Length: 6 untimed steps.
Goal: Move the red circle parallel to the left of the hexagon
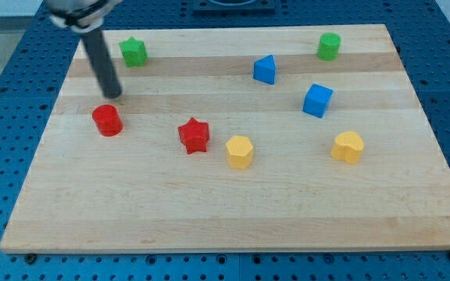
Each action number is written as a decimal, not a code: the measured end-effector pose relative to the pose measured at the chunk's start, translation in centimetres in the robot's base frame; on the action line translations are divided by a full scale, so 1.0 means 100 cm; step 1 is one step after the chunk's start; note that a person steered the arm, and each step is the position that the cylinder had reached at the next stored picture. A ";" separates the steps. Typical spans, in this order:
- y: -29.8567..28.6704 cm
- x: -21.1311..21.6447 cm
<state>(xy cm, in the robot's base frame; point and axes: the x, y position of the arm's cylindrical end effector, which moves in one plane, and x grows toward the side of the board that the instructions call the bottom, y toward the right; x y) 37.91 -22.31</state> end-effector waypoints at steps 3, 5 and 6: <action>0.009 0.015; -0.015 0.125; -0.019 0.112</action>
